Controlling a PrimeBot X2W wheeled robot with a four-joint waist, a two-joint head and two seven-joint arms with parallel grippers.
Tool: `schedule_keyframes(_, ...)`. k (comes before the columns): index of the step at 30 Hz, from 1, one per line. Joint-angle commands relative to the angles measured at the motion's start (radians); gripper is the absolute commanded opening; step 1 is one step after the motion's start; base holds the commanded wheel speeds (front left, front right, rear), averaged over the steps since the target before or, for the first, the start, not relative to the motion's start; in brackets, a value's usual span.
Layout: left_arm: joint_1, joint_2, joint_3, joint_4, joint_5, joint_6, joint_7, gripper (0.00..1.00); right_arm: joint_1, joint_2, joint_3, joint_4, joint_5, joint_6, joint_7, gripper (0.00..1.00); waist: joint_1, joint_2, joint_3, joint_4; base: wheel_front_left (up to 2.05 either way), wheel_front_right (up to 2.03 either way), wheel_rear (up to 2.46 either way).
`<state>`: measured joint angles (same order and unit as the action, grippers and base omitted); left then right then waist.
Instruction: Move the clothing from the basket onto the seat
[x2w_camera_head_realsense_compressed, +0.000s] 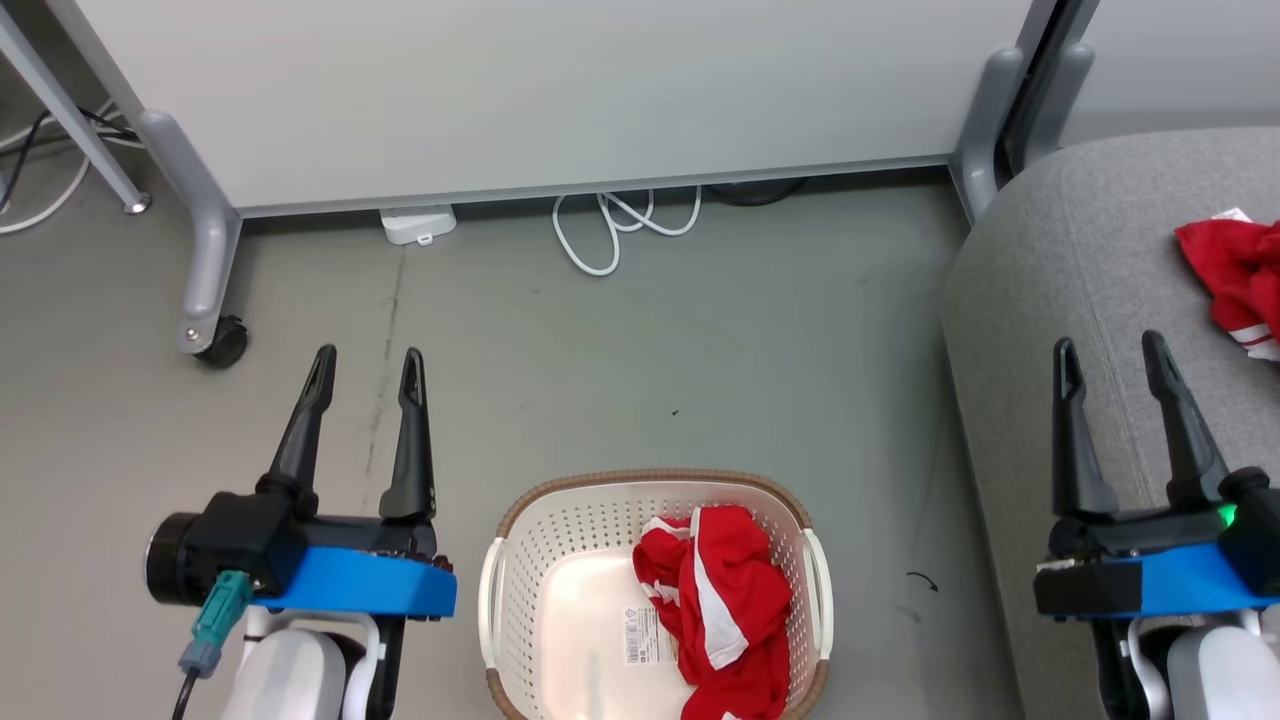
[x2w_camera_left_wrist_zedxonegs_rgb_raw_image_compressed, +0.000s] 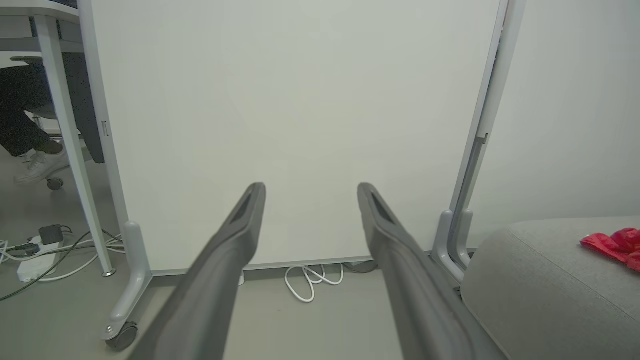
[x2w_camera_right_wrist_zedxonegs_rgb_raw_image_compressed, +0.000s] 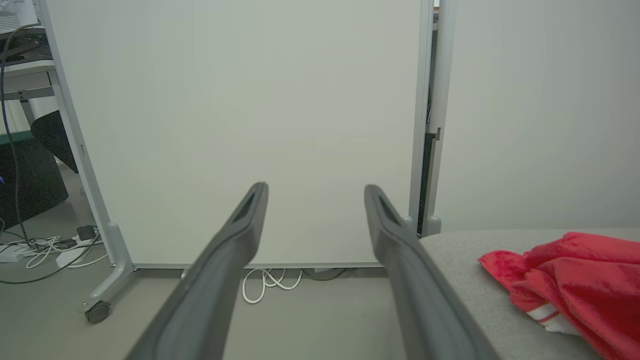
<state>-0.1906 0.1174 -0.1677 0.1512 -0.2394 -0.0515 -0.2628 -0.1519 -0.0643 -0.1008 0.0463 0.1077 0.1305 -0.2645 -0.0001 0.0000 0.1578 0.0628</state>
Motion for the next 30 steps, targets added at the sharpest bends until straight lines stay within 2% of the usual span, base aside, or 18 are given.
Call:
schedule_keyframes(1,0.014,-0.005,0.011,0.003,0.008,-0.007,-0.003,1.0,0.023,0.006,0.001,0.0,-0.002,0.0,0.0,1.0,0.0001,0.0,-0.009,0.004,0.0,0.0,0.0)
schedule_keyframes(12,0.049,-0.039,0.059,0.014,0.05,-0.045,-0.003,1.0,0.07,0.014,0.011,0.018,0.013,0.0,0.0,1.0,0.0001,0.0,-0.036,0.011,0.0,0.0,0.0)
schedule_keyframes(30,0.037,-0.058,0.09,0.018,0.082,-0.071,-0.003,1.0,0.062,0.015,0.028,0.018,0.033,0.0,0.0,1.0,0.0001,0.0,-0.029,-0.004,0.0,0.0,0.0)
